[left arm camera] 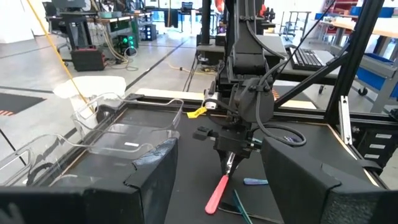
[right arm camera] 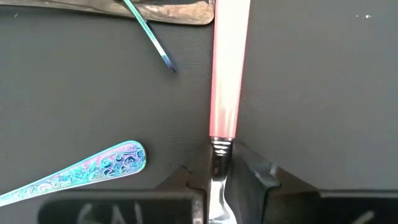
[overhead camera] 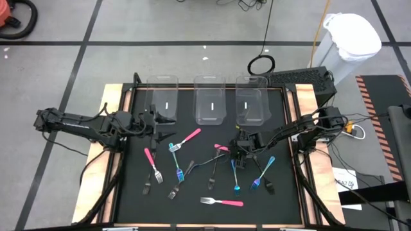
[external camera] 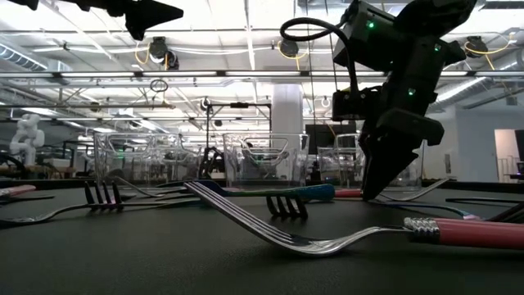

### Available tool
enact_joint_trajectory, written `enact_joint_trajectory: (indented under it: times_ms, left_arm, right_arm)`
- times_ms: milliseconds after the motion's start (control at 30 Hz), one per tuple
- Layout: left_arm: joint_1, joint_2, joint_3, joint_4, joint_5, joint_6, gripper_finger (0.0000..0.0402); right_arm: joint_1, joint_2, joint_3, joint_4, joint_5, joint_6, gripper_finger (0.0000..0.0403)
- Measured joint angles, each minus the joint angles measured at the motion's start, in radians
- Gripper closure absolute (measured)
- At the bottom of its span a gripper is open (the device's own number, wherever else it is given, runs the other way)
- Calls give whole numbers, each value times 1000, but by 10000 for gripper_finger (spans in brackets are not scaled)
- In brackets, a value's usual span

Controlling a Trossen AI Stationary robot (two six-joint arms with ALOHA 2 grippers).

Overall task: Sort silverware by color (type)
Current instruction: Put the pink fork into the right transparent bin

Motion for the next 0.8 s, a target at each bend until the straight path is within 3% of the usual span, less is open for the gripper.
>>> enact_joint_trajectory:
  times_ms: [233,800]
  left_arm:
    - [0,0,0,0,0,0,166]
    - [0,0,0,0,0,6,166]
  right_arm:
    - [0,-24,-1,7,19,-8,353]
    - [0,-281,-5,43,120,-68,362]
